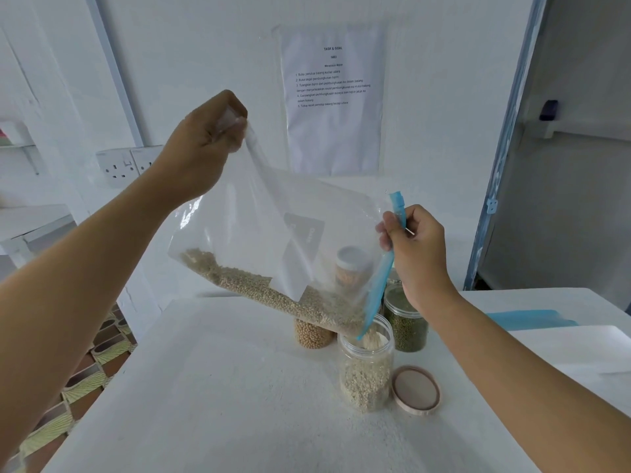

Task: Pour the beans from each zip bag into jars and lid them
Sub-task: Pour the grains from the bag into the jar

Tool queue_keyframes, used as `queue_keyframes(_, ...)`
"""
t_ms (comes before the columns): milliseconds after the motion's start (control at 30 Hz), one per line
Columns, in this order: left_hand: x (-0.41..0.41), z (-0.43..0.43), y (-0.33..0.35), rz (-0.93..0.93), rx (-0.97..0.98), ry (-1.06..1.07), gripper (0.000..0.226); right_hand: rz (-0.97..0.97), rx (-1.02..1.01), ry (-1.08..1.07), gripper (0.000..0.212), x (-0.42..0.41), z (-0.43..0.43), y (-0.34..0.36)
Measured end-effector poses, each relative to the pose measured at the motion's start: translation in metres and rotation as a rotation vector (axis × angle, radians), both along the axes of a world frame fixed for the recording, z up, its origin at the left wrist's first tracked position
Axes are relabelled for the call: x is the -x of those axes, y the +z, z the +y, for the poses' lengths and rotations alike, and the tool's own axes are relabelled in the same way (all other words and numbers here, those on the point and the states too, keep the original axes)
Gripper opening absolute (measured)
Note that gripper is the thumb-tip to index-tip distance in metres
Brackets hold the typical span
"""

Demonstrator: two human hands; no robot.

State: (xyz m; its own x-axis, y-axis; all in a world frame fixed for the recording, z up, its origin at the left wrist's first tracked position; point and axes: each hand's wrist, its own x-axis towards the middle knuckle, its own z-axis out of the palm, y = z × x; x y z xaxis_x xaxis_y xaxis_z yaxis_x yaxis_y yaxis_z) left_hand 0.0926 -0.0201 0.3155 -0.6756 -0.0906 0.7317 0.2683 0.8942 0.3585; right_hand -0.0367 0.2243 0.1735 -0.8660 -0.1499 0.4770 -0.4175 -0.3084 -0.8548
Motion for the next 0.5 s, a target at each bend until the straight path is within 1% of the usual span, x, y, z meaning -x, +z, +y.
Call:
queue_keyframes(67, 0.0006, -0.0016, -0.001, -0.018, 0.01, 0.018, 0.009, -0.002, -0.01, -0.007, 0.024, 0.0009, 0.0003, -0.0003)
queue_keyframes(133, 0.0014, -0.0011, -0.0037, -0.055, 0.12, 0.06, 0.008, -0.008, -0.021, -0.005, 0.024, 0.0013, -0.0002, -0.0019)
queue_keyframes(200, 0.0003, 0.002, -0.0045, -0.045, 0.203, 0.071, 0.008, -0.013, -0.03, -0.003, 0.024, 0.0009, -0.0007, -0.0027)
queue_keyframes(267, -0.0003, 0.002, -0.0028, -0.018, 0.23, 0.084, 0.009, -0.012, -0.033, -0.005, 0.023, 0.0007, -0.0008, -0.0026)
queue_keyframes(367, 0.0021, 0.0014, -0.0035, -0.038, 0.267, 0.113, 0.01, -0.014, -0.033, 0.003, 0.023, 0.0003, -0.0005, -0.0019)
queue_keyframes(467, 0.0034, -0.0018, -0.0048, 0.017, 0.219, 0.142, 0.011, -0.016, -0.027, 0.005, 0.024, -0.0012, -0.0003, -0.0002)
queue_keyframes(500, 0.0036, -0.0019, -0.005, 0.02, 0.249, 0.143, 0.012, -0.02, -0.023, 0.006, 0.025, -0.0014, -0.0002, -0.0003)
